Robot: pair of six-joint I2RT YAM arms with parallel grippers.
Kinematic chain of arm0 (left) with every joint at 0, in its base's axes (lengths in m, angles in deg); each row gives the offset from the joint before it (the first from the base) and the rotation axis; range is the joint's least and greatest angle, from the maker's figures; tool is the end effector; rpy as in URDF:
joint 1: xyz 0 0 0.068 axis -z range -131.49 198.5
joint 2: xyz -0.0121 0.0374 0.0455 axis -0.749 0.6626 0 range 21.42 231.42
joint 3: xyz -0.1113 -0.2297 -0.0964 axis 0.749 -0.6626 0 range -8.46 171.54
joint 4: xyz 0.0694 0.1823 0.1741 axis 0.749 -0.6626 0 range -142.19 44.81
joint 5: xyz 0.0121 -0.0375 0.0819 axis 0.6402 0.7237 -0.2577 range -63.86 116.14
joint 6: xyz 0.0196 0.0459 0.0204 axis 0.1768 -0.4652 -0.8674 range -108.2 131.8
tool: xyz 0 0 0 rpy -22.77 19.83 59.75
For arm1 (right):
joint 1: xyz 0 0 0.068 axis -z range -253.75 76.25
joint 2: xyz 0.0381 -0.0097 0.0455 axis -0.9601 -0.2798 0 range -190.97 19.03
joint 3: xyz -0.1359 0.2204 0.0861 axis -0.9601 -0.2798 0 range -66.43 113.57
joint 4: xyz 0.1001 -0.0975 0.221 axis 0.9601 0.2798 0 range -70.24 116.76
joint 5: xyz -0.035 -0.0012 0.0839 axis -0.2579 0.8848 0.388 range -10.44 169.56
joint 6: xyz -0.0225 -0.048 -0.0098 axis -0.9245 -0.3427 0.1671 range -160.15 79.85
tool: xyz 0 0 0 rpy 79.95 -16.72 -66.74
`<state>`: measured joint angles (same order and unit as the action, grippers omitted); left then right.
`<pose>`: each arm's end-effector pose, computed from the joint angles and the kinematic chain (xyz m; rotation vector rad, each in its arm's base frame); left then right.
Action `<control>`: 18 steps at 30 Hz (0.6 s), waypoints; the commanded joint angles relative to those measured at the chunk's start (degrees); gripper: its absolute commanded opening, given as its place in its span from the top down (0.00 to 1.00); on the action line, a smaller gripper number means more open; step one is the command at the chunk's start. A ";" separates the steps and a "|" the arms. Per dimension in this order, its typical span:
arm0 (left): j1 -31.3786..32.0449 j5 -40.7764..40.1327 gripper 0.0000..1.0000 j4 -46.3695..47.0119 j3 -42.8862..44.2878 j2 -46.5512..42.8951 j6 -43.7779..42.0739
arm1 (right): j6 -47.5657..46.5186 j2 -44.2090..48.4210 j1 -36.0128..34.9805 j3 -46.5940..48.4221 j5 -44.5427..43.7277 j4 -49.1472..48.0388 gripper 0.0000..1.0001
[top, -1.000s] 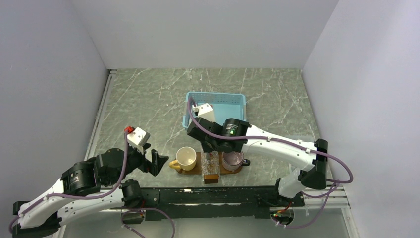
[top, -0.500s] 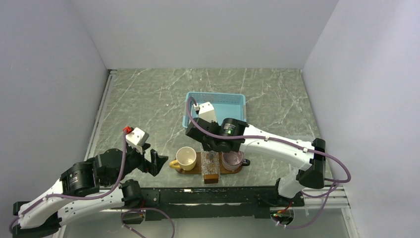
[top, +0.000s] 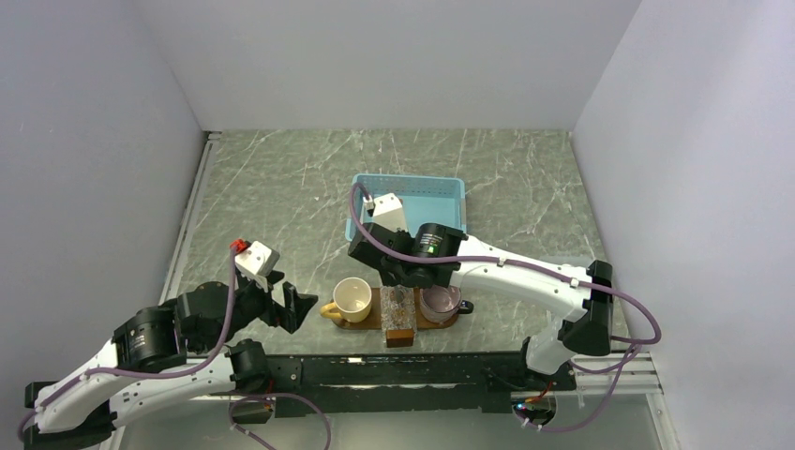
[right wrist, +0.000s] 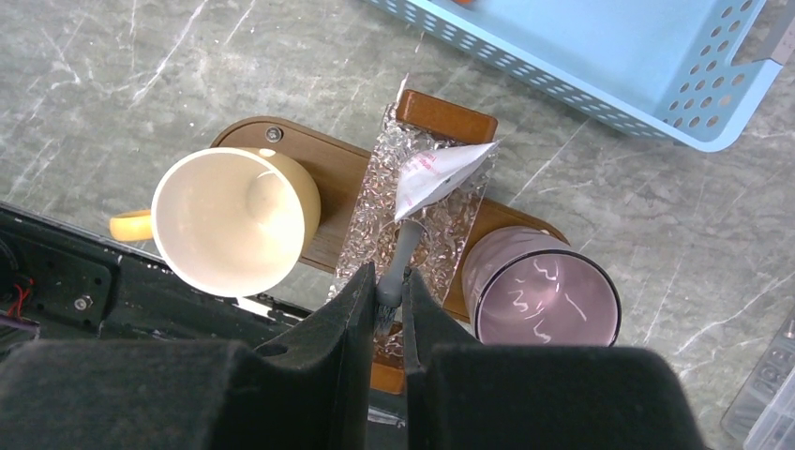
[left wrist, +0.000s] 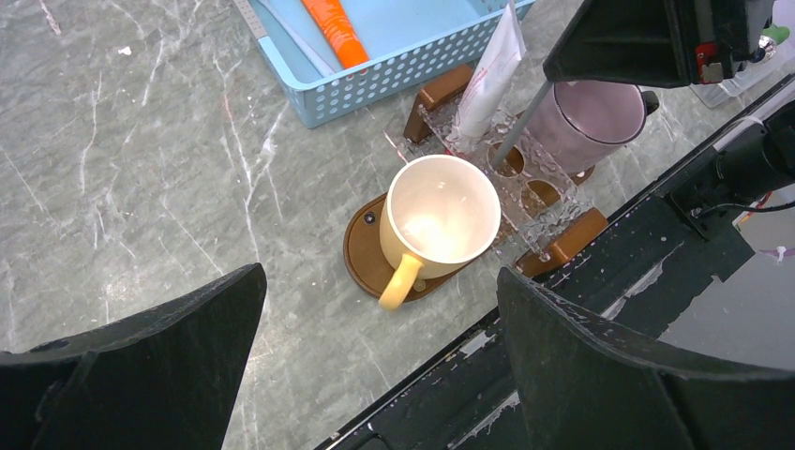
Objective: Prepare toiletry sets of a toothbrush and toothpaste on the tray
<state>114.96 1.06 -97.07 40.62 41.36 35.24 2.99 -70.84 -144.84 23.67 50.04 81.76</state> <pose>0.0356 -0.0439 0.3342 0.4480 1.9267 -0.6115 0.1184 0.2912 0.3462 -0.4336 2.4130 0.1668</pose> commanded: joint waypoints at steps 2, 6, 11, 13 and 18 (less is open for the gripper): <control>0.25 0.42 0.01 0.64 0.05 -0.74 0.47 | 1.55 2.46 -0.38 0.43 1.30 -0.13 1.00; 0.21 0.52 0.01 0.73 0.00 -0.69 0.45 | 1.47 2.25 -0.58 0.97 1.31 0.34 1.00; 0.24 0.37 0.01 0.62 0.13 -0.77 0.56 | 1.32 1.71 -0.73 2.38 1.26 1.85 1.00; 0.24 0.28 0.01 0.64 0.05 -0.87 0.61 | 1.55 1.79 -0.73 1.95 1.50 1.75 1.00; 0.20 0.41 0.01 0.66 0.04 -0.85 0.55 | 2.11 2.13 -0.80 0.80 1.51 1.54 1.00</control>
<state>114.96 1.06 -97.07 40.62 41.01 35.26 3.99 -70.42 -145.21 23.72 51.55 82.30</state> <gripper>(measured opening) 0.994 0.148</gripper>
